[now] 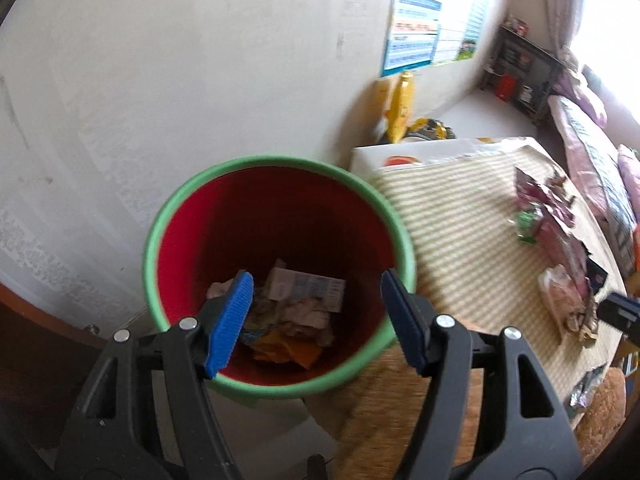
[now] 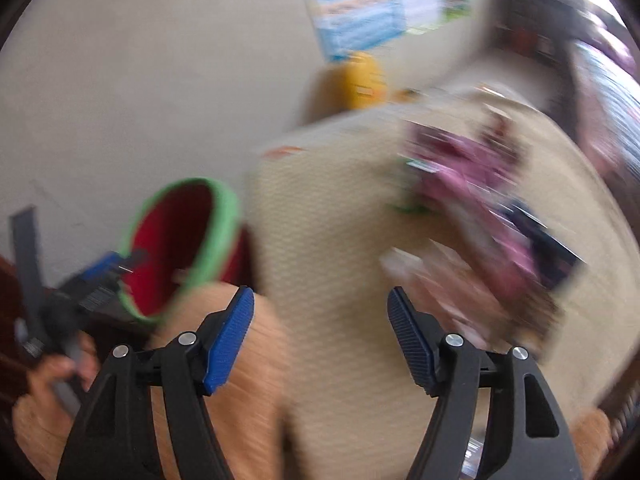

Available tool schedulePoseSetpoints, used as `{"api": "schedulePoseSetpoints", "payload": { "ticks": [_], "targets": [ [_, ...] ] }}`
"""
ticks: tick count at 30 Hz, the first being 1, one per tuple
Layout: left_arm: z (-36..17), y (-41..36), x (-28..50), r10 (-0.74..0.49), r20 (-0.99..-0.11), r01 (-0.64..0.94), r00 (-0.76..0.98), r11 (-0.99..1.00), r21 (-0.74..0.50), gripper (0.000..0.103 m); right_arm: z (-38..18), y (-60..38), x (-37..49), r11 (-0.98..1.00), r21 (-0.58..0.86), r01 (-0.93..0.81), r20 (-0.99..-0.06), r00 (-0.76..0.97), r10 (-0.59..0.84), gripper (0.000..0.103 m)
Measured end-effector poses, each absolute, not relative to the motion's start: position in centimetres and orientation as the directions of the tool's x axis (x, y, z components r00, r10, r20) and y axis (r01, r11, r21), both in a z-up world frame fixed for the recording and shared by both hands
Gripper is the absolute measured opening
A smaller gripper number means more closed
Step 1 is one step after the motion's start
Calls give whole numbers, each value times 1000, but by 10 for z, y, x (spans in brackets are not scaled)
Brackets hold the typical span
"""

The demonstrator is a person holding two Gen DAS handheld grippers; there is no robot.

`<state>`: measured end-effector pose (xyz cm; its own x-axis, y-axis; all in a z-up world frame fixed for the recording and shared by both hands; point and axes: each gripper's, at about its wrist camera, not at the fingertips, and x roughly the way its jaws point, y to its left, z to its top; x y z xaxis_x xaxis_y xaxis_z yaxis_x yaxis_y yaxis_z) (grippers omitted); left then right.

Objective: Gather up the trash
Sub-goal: 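Move both open grippers away from the bucket back toward the table, then grasp the white-pink snack box with the left gripper while the right grasps the blue-silver wrapper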

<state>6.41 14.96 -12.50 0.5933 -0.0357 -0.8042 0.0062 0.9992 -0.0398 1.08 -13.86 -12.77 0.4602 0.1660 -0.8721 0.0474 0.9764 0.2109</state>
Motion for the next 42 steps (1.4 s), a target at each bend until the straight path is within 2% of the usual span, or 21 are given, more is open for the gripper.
{"api": "schedulePoseSetpoints", "payload": {
  "ticks": [6,12,15,16,17,18,19,20,24,29,33,36,38,42],
  "targets": [
    [-122,112,58,-73,-806,81,587,996,-31,67,-162,-215,-49,967,135,217,-940,337,56,75],
    [-120,68,49,-116,-816,176,567,984,-18,68,-198,-233,-75,929,207,306,-956,263,126,75],
    [-118,48,45,-133,-818,215,560,977,-12,71,-216,-230,-72,931,189,312,-970,207,128,75],
    [-118,41,43,-145,-820,230,553,973,-17,71,-217,-229,-71,936,180,301,-970,210,119,69],
    [-118,35,42,-159,-823,244,545,969,-26,71,-213,-228,-70,941,186,283,-965,233,121,52],
    [-118,29,41,-169,-825,253,539,967,-33,71,-210,-227,-69,942,204,266,-958,253,136,46],
    [-119,21,41,-184,-828,265,530,963,-45,71,-206,-227,-68,942,217,256,-949,280,143,35],
    [-120,12,42,-205,-832,279,516,958,-64,71,-201,-227,-67,943,227,245,-939,312,145,20],
    [-128,-27,50,-278,-843,328,460,936,-130,71,-186,-235,-63,939,237,251,-898,426,113,17],
    [-156,-89,66,-294,-876,348,383,924,-157,71,-183,-248,-70,925,263,273,-864,493,99,18],
    [-179,-120,78,-259,-902,273,345,947,-168,71,-187,-254,-85,918,287,274,-856,504,117,18],
    [-191,-135,84,-227,-914,211,336,964,-162,76,-187,-253,-83,918,302,257,-845,518,133,19],
    [-197,-142,85,-217,-915,194,340,968,-158,80,-189,-252,-82,917,313,247,-842,518,148,19],
    [-214,-156,82,-208,-943,205,260,966,-157,81,-190,-252,-80,912,335,238,-835,522,171,20]
  ]
}}
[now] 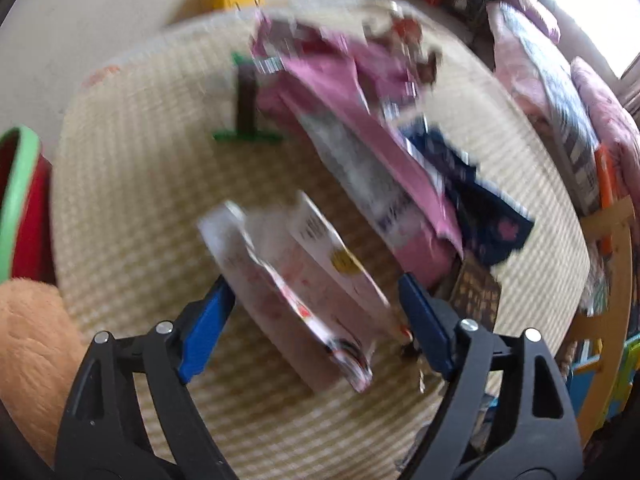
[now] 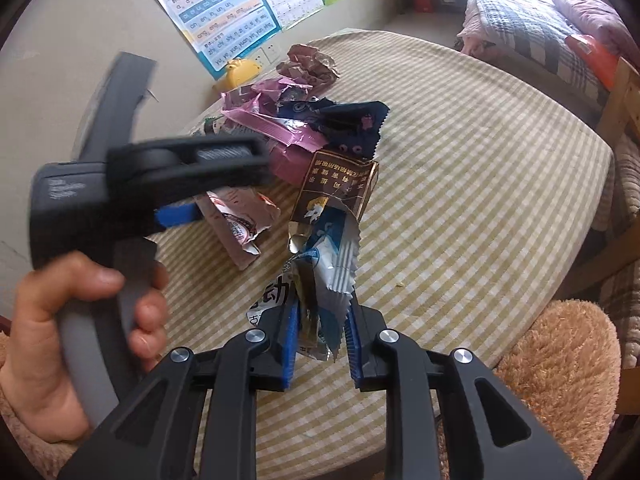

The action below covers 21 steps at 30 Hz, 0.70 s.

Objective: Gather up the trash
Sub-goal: 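Grasp the white-pink snack box with the left gripper while the right grasps the blue-silver wrapper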

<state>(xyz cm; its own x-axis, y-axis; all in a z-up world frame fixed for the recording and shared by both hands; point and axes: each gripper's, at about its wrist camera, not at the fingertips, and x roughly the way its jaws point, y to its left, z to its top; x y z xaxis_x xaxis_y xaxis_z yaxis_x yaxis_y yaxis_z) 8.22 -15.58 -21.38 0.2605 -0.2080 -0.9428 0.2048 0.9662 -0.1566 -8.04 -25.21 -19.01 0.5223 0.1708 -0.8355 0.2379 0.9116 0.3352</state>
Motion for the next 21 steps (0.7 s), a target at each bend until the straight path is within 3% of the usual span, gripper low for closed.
{"api": "schedulePoseSetpoints", "payload": {
  "ticks": [1,2,8,14,21],
  "targets": [
    [-217,-157,79,-202,-946,211,253,966,-150,77,-190,-253,-81,909,342,239,-834,524,176,20],
    [-215,-158,75,-187,-941,226,281,966,-124,61,-191,-254,-82,906,349,242,-832,525,180,20],
    [-206,-146,70,-239,-937,296,256,942,-160,33,-191,-259,-85,893,377,245,-823,531,201,21],
    [-197,-130,51,-200,-938,431,281,900,-63,30,-193,-259,-82,890,386,243,-825,523,215,22],
    [-189,-109,45,-200,-926,413,320,909,-54,31,-194,-257,-80,895,371,248,-834,514,203,21]
  ]
}}
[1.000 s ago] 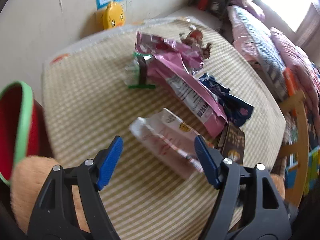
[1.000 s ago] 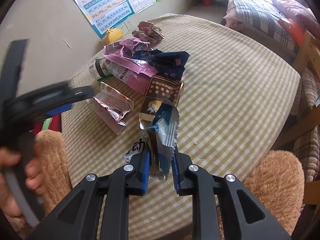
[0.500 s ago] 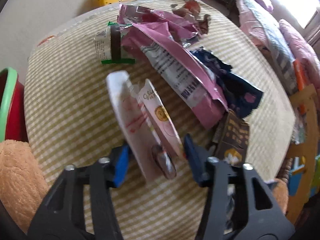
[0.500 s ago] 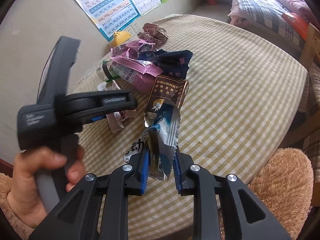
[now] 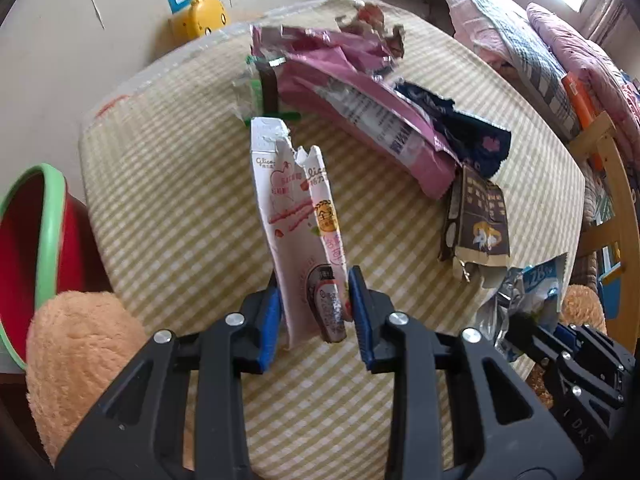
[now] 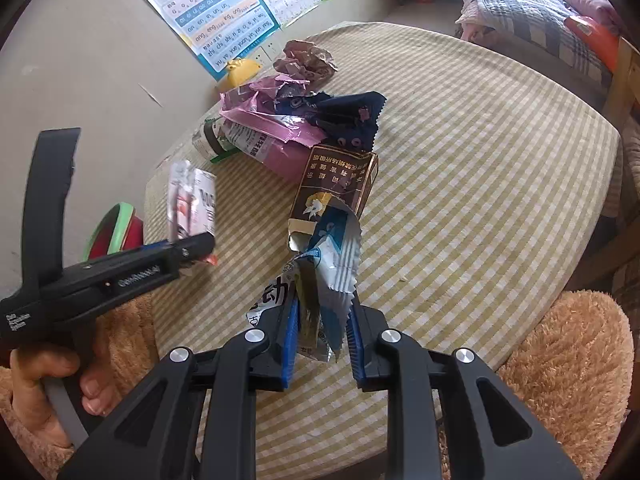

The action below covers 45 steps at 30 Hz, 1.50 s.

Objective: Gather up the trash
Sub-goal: 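Grasp the white-pink snack box with the left gripper while the right grasps the blue-silver wrapper, then carry the snack box and blue-silver wrapper over the red bucket with both grippers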

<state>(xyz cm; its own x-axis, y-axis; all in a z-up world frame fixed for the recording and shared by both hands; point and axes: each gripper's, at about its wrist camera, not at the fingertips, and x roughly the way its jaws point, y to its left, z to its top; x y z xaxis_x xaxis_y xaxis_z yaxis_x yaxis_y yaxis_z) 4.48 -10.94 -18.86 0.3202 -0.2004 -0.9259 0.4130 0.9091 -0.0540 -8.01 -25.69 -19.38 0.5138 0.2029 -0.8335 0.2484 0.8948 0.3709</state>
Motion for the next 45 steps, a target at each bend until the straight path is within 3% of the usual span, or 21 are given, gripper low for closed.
{"api": "schedulePoseSetpoints", "payload": {
  "ticks": [8,21,34,45],
  "targets": [
    [-168,-108,45,-197,-889,430,413,903,0,32,-192,-255,-82,903,347,251,-839,514,180,20],
    [-158,-89,48,-209,-874,399,438,917,-19,34,-193,-252,-80,913,321,251,-853,497,163,21],
    [-105,-45,45,-202,-781,345,591,938,19,34,-188,-235,-76,945,243,217,-868,483,113,21],
    [-88,-6,50,-194,-733,288,652,957,3,34,-151,-217,-67,964,192,183,-850,523,70,20]
  ]
}}
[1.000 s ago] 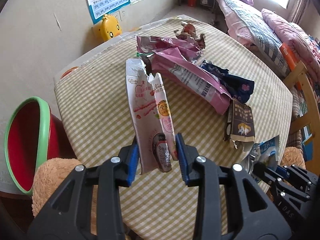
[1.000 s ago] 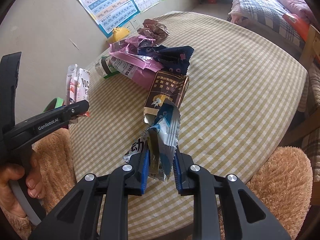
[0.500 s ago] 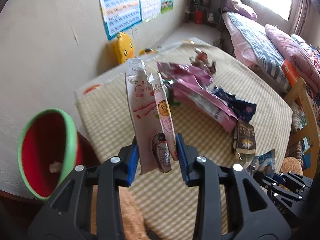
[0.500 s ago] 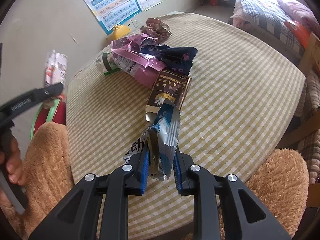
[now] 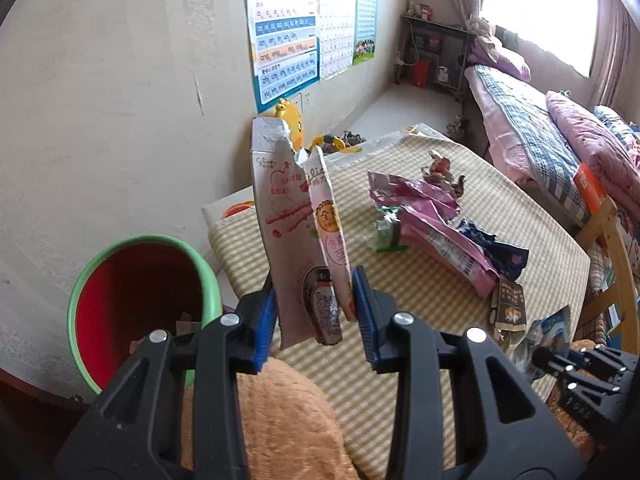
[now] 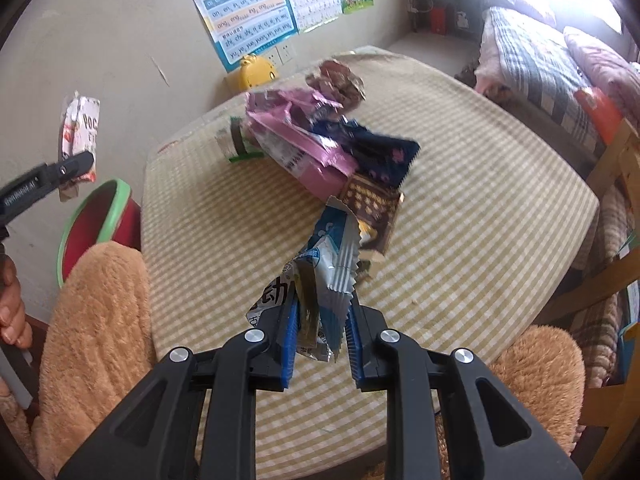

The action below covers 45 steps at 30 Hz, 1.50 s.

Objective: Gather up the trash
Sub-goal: 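Carry the snack box and blue-silver wrapper over the red bucket with both grippers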

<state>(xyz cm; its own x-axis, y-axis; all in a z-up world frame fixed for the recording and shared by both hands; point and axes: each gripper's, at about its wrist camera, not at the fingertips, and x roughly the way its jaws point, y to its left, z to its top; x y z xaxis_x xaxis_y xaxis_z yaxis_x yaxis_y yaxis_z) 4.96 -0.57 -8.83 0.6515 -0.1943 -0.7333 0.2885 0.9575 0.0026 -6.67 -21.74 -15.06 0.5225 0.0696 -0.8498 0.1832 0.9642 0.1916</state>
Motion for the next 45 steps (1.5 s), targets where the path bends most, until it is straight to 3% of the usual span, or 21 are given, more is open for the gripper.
{"api": "schedulePoseSetpoints", "payload": {
  "ticks": [24,45],
  "targets": [
    [-90,58,60,-131,-718,154,684,988,-34,35,-112,-148,-6,980,197,28,-801,580,145,22],
    [-85,133,72,25,-693,-37,721,999,-2,35,-92,-57,54,958,226,-175,-754,592,286,22]
  ]
}}
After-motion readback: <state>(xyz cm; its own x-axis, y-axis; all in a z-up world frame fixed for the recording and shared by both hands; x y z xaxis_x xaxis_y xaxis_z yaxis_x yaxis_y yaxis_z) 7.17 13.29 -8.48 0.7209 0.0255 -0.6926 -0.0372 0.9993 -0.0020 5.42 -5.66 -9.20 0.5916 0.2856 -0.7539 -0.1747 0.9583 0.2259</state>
